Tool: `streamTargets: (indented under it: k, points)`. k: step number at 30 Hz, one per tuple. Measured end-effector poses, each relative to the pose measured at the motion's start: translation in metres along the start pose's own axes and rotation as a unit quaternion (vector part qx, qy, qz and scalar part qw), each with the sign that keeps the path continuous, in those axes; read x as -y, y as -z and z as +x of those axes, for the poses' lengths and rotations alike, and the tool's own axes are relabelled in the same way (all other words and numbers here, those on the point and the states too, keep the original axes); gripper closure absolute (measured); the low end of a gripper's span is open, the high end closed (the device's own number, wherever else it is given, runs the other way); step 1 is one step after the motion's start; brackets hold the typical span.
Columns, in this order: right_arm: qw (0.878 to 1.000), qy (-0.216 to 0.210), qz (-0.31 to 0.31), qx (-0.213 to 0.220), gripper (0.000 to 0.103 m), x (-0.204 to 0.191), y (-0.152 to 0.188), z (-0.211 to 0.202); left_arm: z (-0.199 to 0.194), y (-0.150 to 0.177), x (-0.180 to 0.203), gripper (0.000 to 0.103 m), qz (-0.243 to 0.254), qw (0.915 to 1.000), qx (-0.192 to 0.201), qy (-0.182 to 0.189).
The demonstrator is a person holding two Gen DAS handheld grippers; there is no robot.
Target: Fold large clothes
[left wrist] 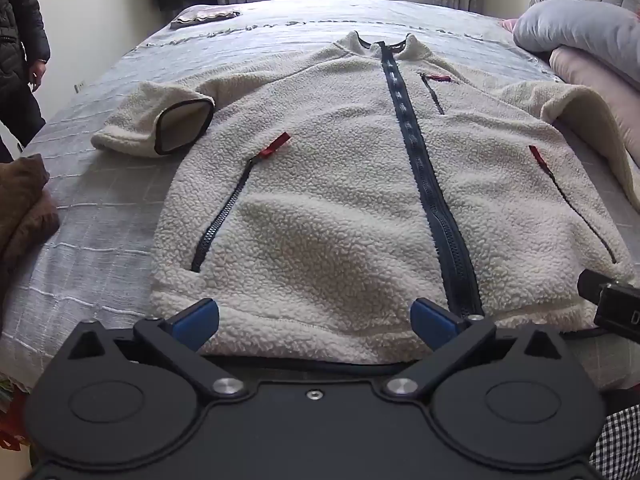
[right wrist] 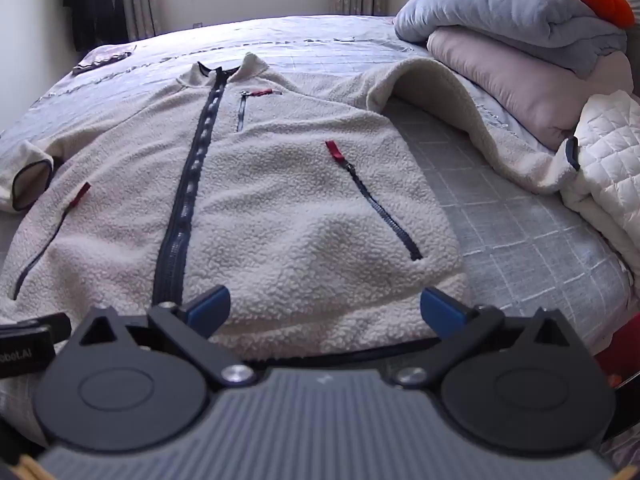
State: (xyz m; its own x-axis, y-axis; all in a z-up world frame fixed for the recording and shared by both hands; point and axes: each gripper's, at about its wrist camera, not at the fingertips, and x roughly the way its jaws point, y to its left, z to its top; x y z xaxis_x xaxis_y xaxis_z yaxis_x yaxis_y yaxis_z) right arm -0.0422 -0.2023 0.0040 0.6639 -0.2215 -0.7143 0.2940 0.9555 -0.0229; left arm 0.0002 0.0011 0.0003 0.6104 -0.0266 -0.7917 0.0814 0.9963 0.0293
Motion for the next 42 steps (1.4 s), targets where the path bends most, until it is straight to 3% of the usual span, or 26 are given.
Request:
streamTargets:
  k: [42]
  points:
    - [0.998, -0.004, -0.054, -0.015, 0.0, -0.026, -0.001, 0.012, 0.011, -0.001, -0.009, 0.0, 0.008, 0.9999, 0.001, -0.006]
